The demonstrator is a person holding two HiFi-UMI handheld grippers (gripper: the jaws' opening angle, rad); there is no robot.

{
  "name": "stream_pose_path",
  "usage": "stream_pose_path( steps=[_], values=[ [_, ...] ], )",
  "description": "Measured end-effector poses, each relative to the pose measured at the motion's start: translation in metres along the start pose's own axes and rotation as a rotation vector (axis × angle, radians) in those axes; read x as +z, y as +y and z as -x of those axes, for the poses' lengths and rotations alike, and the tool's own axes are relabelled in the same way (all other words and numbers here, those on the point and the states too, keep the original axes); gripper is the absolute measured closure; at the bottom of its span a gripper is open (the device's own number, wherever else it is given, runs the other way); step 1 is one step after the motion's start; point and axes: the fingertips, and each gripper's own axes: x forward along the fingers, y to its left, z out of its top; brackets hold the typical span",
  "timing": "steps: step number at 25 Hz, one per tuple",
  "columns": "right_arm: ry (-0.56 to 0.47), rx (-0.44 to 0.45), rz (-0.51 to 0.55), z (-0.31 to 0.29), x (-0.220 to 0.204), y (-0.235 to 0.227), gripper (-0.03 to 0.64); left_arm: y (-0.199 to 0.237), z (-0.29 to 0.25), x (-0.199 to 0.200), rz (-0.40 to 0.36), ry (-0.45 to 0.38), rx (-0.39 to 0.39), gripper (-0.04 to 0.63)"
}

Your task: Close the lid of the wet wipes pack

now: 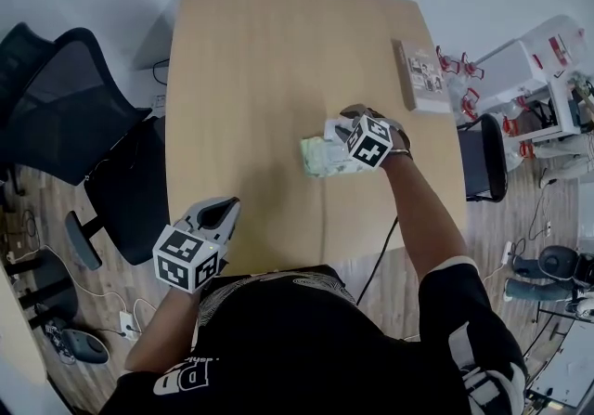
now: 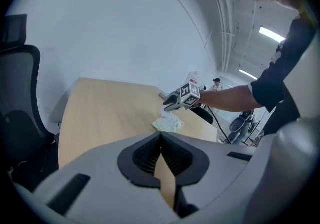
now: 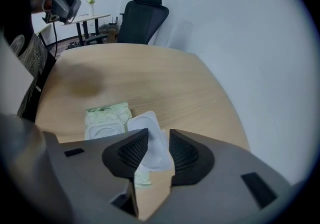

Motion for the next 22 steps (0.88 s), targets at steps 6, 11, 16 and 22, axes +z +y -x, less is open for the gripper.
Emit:
stream_pose_path(
  steps=[6, 11, 16, 22],
  values=[
    [-0.019, 0.0, -0.015, 0.013, 0.002, 0.002, 0.495, -0.003, -0.001, 0.0, 0.018, -0.005, -0.016, 0.578],
    [-0.02, -0.008, -0.002, 0.028, 0.005, 0.009, 0.521, -0.006, 0.0, 0.004, 0.004, -0.015, -0.034, 0.578],
    [-0.016, -0.018, 0.009, 0.04, 0.002, 0.016, 0.557, -0.011, 0.001, 0.006, -0.013, -0.016, -0.048, 0.578],
    [-0.008, -0.029, 0.011, 0.051, 0.0, 0.028, 0.571, -0.007, 0.008, 0.006, -0.019, -0.024, -0.046, 0.578]
  ],
)
